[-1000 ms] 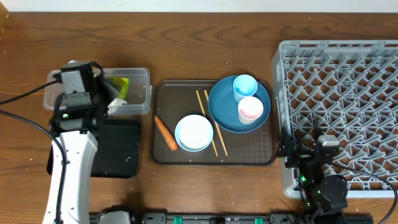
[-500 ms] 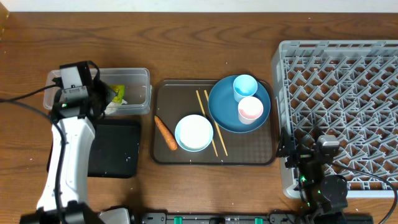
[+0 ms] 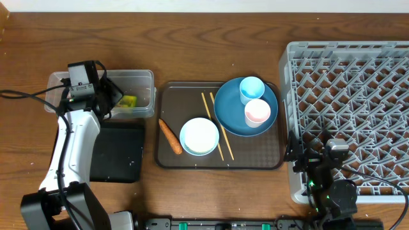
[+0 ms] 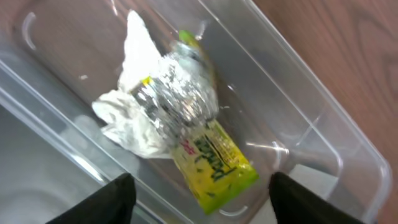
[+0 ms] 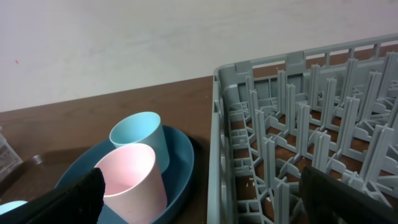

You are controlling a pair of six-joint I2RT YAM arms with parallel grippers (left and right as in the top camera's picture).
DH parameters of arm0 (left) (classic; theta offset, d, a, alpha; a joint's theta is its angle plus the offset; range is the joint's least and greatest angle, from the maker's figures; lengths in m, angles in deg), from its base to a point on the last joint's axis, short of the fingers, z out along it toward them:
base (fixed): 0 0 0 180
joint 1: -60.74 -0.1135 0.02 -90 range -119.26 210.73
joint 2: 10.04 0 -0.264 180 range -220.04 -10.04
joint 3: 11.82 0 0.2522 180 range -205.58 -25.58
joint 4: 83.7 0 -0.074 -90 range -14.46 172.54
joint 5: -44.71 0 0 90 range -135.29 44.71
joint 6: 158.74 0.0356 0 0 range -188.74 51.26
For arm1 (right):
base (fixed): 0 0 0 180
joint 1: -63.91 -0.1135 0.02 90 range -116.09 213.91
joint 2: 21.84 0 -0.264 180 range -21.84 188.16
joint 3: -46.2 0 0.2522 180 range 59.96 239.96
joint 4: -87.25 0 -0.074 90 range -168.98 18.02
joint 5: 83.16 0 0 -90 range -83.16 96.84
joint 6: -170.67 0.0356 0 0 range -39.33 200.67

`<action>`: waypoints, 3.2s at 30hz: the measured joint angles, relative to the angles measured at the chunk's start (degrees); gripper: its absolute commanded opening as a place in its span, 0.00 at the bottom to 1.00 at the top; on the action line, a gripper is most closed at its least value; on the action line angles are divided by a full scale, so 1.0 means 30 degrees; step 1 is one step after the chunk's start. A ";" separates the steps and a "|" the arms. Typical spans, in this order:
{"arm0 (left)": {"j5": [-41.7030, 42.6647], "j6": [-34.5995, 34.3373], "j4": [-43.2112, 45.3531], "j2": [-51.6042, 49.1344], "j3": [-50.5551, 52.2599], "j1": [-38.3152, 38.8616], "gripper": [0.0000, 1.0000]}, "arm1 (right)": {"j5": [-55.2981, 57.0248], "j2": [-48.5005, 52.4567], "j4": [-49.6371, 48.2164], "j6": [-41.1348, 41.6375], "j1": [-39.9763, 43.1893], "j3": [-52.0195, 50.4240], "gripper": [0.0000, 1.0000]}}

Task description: Sort waste into correct bins and load items into the dishwasher rack

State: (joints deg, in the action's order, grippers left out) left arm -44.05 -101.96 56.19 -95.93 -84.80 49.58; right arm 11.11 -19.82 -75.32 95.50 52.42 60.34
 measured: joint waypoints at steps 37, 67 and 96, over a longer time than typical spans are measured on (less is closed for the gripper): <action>0.2426 -0.0015 -0.5064 0.9129 0.7045 0.0000 0.06 | 0.0000 0.0007 0.0000 0.0000 0.0000 0.0000 0.99; 0.4007 -0.1005 0.5450 0.3271 0.9916 0.0000 0.06 | 0.0000 0.0007 0.0000 0.0000 0.0000 0.0000 0.99; 0.5501 -0.1588 0.8969 0.2521 0.9923 0.0000 0.06 | 0.0000 0.0007 0.0000 0.0000 0.0000 0.0000 0.99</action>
State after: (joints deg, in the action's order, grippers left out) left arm -27.55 -106.72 83.10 -88.37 -55.03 49.58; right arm 11.11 -19.80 -75.32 95.50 52.42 60.34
